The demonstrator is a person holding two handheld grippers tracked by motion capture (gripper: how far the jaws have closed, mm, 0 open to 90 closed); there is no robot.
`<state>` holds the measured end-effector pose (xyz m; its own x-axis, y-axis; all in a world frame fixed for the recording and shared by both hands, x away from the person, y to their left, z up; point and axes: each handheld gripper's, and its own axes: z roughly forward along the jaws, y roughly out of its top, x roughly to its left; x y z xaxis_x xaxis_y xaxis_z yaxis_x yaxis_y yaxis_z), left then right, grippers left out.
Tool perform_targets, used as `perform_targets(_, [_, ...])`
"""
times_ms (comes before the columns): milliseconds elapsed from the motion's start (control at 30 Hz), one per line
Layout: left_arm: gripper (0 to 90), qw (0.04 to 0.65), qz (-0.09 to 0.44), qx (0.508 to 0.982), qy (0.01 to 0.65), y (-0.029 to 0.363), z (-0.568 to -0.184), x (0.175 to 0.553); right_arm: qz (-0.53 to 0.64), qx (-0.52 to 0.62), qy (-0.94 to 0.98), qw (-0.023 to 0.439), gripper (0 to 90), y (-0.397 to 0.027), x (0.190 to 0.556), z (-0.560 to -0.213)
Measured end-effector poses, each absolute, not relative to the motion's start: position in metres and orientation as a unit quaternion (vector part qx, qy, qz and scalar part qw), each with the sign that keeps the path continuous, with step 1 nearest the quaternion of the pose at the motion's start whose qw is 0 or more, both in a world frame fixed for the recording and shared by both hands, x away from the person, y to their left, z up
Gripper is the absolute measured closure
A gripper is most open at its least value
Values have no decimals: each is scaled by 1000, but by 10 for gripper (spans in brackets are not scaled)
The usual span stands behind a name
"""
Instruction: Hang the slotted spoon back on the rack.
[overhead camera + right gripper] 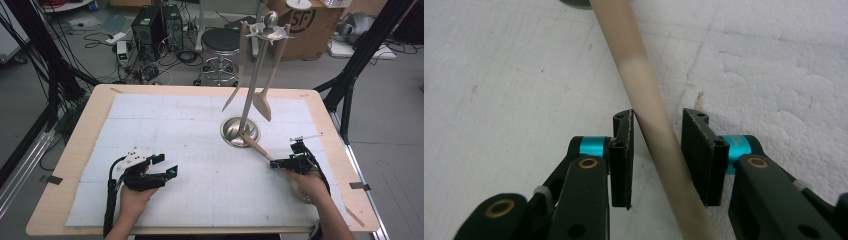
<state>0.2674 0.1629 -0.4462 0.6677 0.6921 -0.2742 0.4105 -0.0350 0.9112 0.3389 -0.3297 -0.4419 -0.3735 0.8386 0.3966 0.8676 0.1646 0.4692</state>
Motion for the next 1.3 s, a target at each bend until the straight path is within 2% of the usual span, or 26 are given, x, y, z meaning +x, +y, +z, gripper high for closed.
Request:
perform_targets(200, [277,575,123,709,389,163,-446,267,-307,-542,-782,-7,695,-324,336,-440])
perform_targets(267, [277,574,123,710,389,163,-446,268,-308,-537,-785,11,737,-320,335,-439])
perform_targets(333, [277,576,123,709,389,163,-446,267,-320,-531,-783,50,776,-316,334,-441])
perform_targets(433, [277,577,122,708,389,163,-446,267,-322,-532,-782,41,779,-310,332,-441])
perform_targets(967, [277,578,123,707,389,164,-445,267,-423,-534,-729,74,782,-318,318,-440])
perform_targets(1300, [277,578,124,707,389,164,-445,267,-454,-508,-728,74,783,-305,313,-422])
